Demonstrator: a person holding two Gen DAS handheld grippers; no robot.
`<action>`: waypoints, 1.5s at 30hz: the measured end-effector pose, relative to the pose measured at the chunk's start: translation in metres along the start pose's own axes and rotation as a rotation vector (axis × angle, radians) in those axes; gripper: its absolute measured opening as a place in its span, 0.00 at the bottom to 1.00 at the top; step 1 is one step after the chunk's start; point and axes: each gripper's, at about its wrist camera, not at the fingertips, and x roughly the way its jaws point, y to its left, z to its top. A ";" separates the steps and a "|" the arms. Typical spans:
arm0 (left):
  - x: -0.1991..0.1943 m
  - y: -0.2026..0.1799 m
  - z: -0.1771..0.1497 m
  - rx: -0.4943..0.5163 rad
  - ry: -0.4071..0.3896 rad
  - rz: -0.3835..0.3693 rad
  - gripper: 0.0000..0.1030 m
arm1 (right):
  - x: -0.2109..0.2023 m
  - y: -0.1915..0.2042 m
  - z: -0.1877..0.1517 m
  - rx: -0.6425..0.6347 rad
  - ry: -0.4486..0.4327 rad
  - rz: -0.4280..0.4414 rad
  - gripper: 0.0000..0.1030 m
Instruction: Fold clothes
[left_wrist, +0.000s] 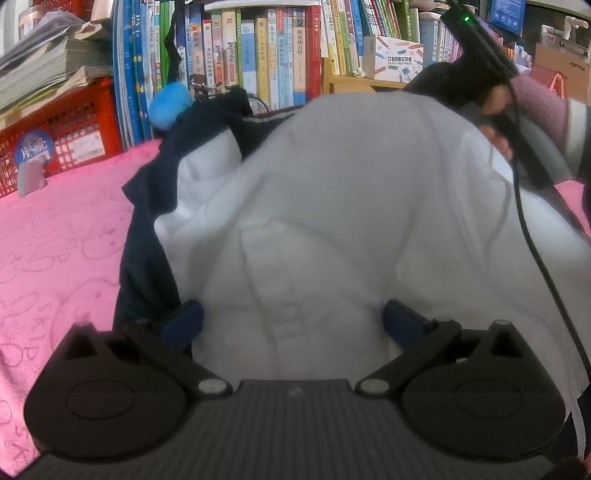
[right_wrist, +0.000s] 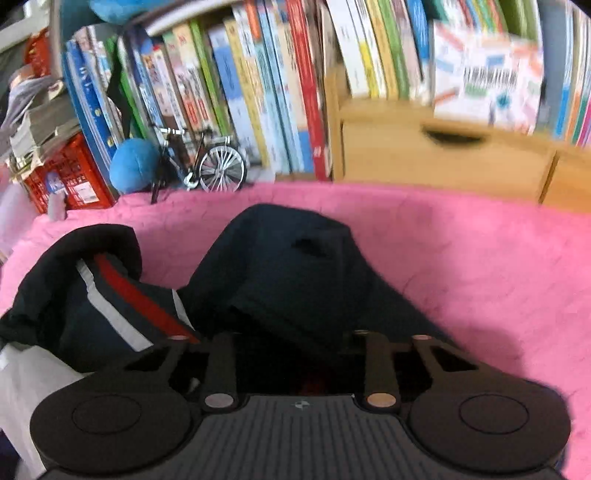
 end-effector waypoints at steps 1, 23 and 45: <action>0.000 0.000 0.000 -0.001 0.000 0.000 1.00 | -0.006 0.001 0.002 -0.009 -0.025 -0.021 0.17; 0.000 0.000 0.004 -0.002 0.002 0.005 1.00 | -0.168 -0.229 -0.129 0.391 -0.087 -0.586 0.52; -0.013 0.019 0.063 -0.064 -0.135 0.008 1.00 | -0.076 0.043 -0.119 -0.178 -0.026 -0.023 0.62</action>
